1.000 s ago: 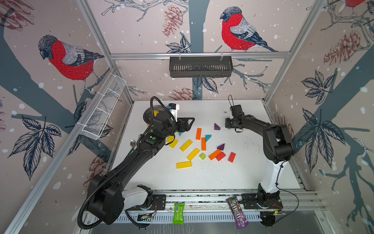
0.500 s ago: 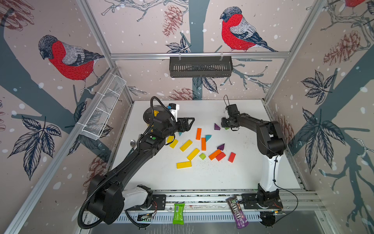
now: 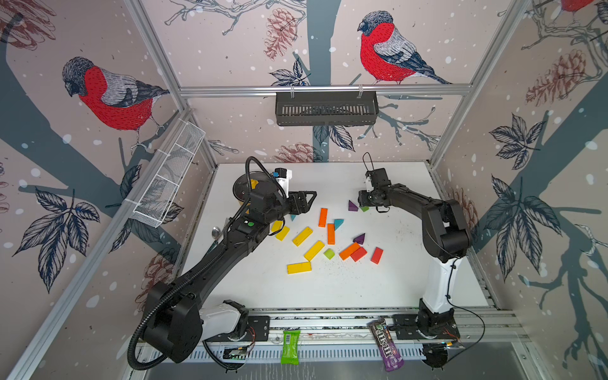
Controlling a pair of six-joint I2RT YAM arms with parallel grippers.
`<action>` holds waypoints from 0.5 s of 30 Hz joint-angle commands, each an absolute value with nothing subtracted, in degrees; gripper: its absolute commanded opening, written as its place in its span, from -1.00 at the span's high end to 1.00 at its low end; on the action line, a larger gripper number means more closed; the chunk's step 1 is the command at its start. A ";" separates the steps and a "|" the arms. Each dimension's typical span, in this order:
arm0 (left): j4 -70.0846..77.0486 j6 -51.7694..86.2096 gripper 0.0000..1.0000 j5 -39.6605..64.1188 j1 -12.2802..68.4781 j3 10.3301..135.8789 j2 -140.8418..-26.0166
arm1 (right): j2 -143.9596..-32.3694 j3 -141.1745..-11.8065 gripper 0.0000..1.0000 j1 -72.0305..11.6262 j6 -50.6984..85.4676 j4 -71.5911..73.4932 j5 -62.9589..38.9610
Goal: Assemble a carrot with building blocks
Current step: Assemble the building block at the center of the board.
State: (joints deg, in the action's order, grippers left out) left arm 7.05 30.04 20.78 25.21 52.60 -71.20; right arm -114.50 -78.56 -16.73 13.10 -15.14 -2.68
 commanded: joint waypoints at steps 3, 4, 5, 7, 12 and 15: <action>7.63 30.37 -0.64 20.65 25.22 53.09 -71.19 | -111.40 -73.24 -0.13 -17.68 12.80 -14.86 -0.91; 7.56 30.38 -0.64 20.57 25.15 53.09 -71.19 | -111.10 -72.49 -0.13 -17.90 12.74 -14.96 -0.65; 7.61 30.41 -0.64 20.65 25.18 53.08 -71.29 | -110.86 -71.97 -0.13 -17.94 12.65 -14.79 -0.34; 7.67 30.56 -0.64 20.89 25.22 53.14 -71.39 | -110.82 -71.33 -0.13 -17.88 12.73 -14.72 0.34; 7.56 30.37 -0.64 20.65 25.22 53.07 -71.19 | -112.06 -71.63 -0.11 -17.26 12.48 -15.49 2.10; 7.64 30.34 -0.64 20.65 25.22 52.99 -71.02 | -112.36 -71.83 -0.09 -16.33 12.66 -15.82 2.46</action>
State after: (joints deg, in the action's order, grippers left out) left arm 7.07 30.06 20.82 25.21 52.62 -71.26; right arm -112.16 -71.46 -16.84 13.10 -15.38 0.78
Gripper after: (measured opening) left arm 0.821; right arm 0.549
